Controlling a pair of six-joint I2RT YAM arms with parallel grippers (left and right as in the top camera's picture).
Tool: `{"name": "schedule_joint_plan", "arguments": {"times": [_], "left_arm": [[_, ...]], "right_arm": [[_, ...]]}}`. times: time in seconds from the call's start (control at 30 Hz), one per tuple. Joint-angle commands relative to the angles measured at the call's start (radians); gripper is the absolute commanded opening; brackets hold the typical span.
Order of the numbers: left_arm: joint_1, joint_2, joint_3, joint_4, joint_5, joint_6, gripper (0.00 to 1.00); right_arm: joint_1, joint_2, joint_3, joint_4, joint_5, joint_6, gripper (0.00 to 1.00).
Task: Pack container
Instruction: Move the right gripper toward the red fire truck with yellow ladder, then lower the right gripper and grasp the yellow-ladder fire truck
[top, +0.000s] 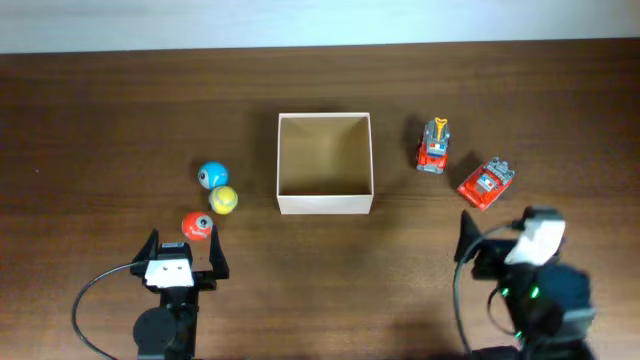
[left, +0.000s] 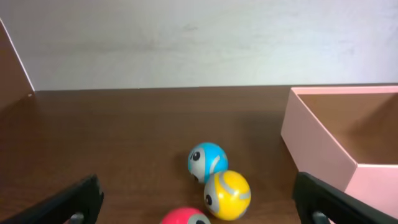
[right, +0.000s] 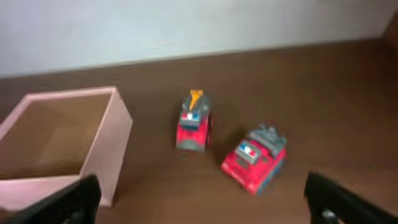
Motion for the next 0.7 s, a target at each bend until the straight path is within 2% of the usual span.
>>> {"name": "schedule_joint_plan", "arguments": {"times": [0.0,0.13,0.27,0.5,0.67], "left_arm": [[0.005,-0.008,-0.005,0.002,0.011,0.016,0.99],[0.005,-0.008,-0.005,0.002,0.011,0.016,0.99],[0.005,-0.008,-0.005,0.002,0.011,0.016,0.99],[0.005,-0.008,-0.005,0.002,0.011,0.016,0.99],[0.005,-0.008,-0.005,0.002,0.011,0.016,0.99]], "right_arm": [[-0.009,0.269,0.283,-0.141,0.03,0.003,0.99],[-0.009,0.548,0.563,-0.33,0.014,0.003,0.99],[-0.009,0.769,0.752,-0.402,-0.11,0.003,0.99],[-0.009,1.026,0.794,-0.315,-0.153,0.016,0.99],[-0.009,1.167,0.794,-0.233,-0.06,0.037,0.99]]}}
